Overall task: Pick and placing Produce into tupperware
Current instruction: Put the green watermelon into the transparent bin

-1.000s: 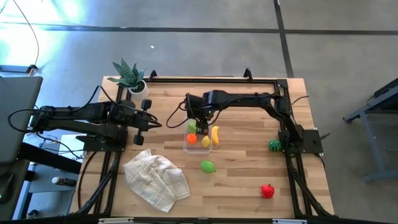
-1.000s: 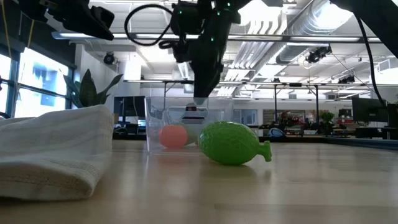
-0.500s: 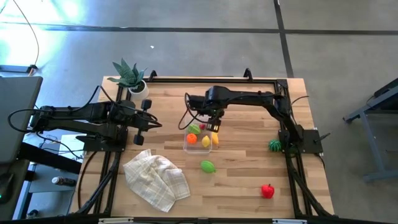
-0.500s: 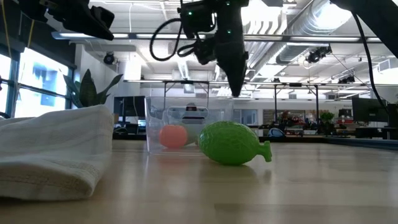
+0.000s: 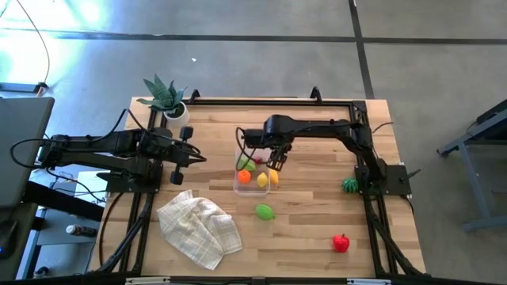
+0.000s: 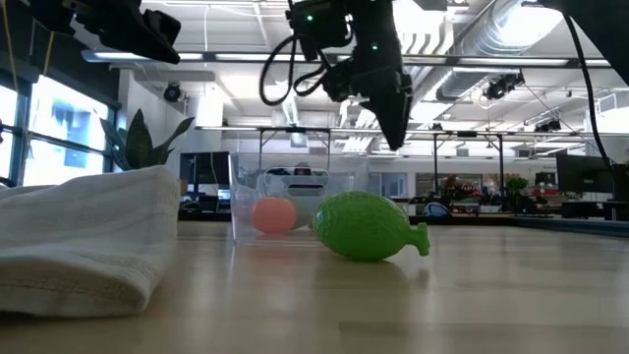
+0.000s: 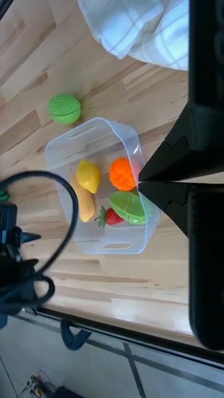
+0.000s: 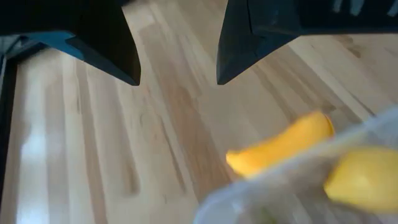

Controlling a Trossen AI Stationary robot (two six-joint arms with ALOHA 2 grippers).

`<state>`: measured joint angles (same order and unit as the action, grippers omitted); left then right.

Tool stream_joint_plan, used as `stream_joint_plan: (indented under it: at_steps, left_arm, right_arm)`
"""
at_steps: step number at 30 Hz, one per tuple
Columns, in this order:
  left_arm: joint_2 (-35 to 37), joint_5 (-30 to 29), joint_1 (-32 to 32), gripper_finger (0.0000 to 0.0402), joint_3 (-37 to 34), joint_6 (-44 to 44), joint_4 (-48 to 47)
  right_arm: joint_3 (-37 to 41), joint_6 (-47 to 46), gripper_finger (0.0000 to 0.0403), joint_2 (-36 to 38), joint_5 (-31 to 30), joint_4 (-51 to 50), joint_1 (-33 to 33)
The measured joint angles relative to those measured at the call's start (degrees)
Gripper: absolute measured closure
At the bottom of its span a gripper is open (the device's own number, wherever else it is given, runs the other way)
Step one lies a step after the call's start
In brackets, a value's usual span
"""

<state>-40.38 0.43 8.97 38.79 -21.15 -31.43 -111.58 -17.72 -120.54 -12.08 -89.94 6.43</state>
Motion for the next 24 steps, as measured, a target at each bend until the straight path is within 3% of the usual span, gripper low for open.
stream_joint_plan:
  at_steps: [9, 24]
  left_arm:
    - [0.0, 0.0, 0.0, 0.0399, 0.0, 0.0, 0.0]
    - [0.0, 0.0, 0.0, 0.0399, 0.0, 0.0, 0.0]
  right_arm:
    - [17.4, -11.6, 0.0199, 9.3, 0.0, 0.4, -0.6]
    - [51.8, -38.1, 0.0199, 38.6, 9.1, 6.5, -0.6]
